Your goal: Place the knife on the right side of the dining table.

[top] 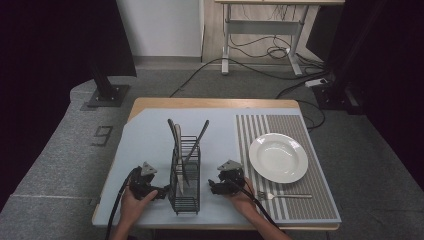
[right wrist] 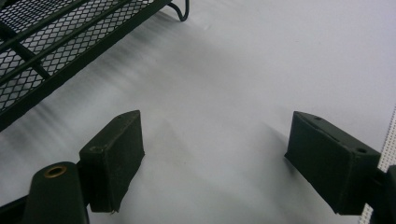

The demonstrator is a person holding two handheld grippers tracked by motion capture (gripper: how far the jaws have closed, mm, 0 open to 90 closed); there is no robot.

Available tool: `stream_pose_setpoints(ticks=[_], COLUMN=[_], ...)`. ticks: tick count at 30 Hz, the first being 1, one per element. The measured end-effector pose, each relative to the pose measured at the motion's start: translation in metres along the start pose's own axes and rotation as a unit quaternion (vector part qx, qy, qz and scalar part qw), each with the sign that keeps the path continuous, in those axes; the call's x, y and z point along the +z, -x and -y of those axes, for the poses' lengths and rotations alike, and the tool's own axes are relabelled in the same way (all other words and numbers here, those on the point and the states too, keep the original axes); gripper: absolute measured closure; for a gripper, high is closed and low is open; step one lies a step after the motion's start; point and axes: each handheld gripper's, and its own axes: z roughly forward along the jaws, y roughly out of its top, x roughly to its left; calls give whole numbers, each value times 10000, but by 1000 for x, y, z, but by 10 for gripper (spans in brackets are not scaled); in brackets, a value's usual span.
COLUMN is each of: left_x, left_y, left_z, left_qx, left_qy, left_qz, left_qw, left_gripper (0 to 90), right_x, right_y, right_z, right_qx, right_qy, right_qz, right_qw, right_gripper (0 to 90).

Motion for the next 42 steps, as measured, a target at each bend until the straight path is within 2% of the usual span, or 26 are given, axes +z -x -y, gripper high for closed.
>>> stream_pose_setpoints(ticks=[9, 14, 19, 21, 27, 32, 38, 42], left_x=[0, 0, 0, 0, 0, 0, 0, 0], left_y=[0, 0, 0, 0, 0, 0, 0, 0], left_z=[0, 0, 0, 0, 0, 0, 0, 0], left_qx=[0, -1, -2, -1, 11, 4, 5, 1], left_qy=[-1, -1, -1, 0, -9, -2, -1, -1], left_qz=[1, 1, 3, 2, 4, 3, 3, 1], left_qw=[10000, 10000, 10000, 10000, 10000, 10000, 10000, 10000], left_gripper=[0, 0, 0, 0, 0, 0, 0, 0], right_x=[-1, -4, -15, -25, -40, -43, -48, -48], right_y=[1, 1, 4, 9, 16, 16, 17, 19], right_z=[0, 0, -10, -19, -33, -47, -67, -76], right_qx=[18, 111, 246, 382, 433, 404, 392, 460], right_qy=[57, 109, 354, 540, 818, 969, 1200, 1235], right_qz=[-58, -193, -174, -246, -249, -331, -264, -435], right_qw=[10000, 9997, 9989, 9975, 9954, 9939, 9916, 9903], right_gripper=[181, 156, 132, 131, 132, 137, 147, 160])
